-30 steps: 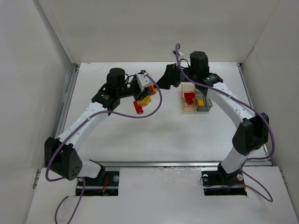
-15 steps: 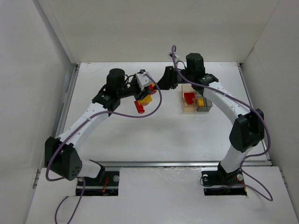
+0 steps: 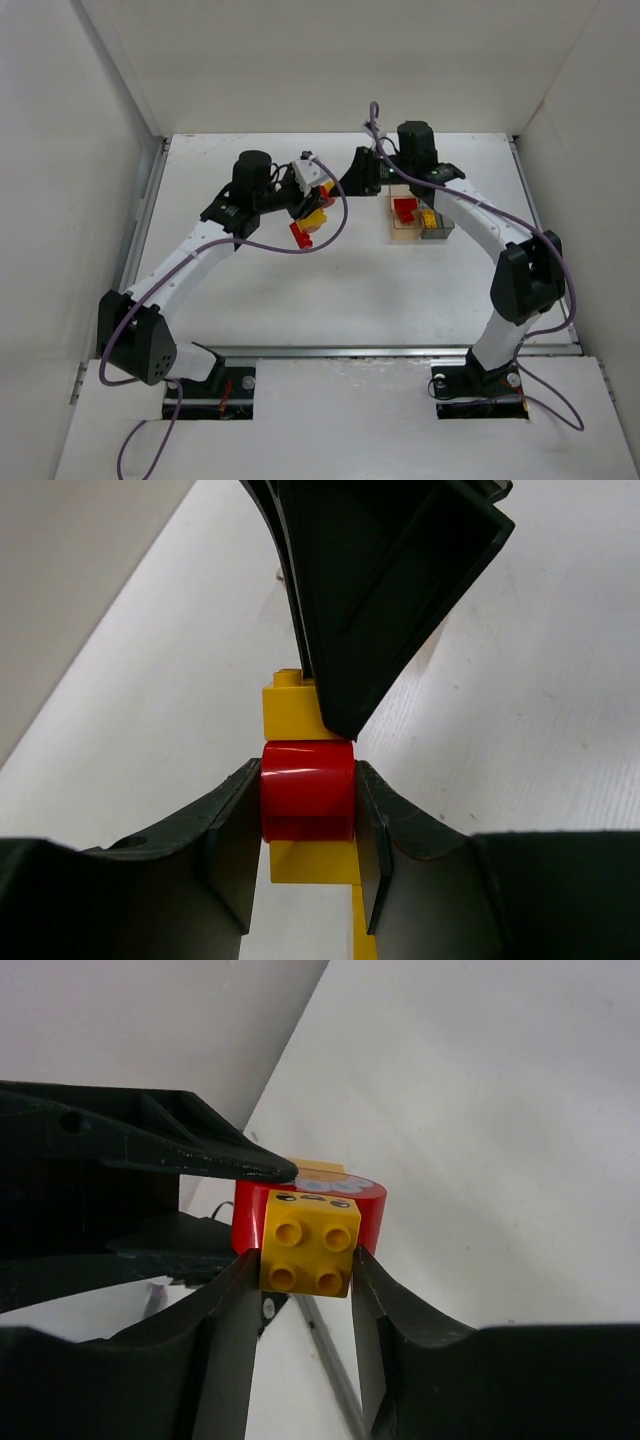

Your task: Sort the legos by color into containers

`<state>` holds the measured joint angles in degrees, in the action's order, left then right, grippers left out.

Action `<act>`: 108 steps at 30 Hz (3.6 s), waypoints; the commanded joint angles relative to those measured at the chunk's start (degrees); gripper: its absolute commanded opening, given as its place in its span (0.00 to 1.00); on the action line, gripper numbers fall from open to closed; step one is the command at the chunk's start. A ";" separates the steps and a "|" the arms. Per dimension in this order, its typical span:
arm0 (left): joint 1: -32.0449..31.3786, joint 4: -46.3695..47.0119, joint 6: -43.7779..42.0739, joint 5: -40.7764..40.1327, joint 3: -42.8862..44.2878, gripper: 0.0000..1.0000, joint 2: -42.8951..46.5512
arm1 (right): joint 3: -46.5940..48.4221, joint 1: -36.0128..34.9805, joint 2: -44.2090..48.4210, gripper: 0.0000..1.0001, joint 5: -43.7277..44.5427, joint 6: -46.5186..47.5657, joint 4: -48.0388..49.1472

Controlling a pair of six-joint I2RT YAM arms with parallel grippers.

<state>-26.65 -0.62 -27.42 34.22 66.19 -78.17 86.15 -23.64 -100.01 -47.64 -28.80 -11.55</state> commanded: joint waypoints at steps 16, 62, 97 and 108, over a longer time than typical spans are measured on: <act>-0.06 -5.01 2.11 -1.79 -2.47 0.00 -0.31 | 1.90 13.71 1.58 0.00 41.49 9.89 -23.05; 3.28 -1.84 4.13 21.42 8.42 0.00 -2.25 | -6.26 -3.16 18.18 0.83 6.95 35.21 -3.22; 3.28 -1.13 8.96 30.91 11.15 0.00 -1.19 | -3.18 -8.88 15.02 0.73 8.09 40.49 -9.72; 3.28 -1.66 8.96 30.91 11.15 0.00 -1.72 | -4.85 -8.88 17.48 0.57 9.76 39.96 -5.24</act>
<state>-23.16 -4.05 -18.94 62.37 74.67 -80.95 80.93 -32.12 -84.86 -38.63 10.72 -20.56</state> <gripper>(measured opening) 0.330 0.603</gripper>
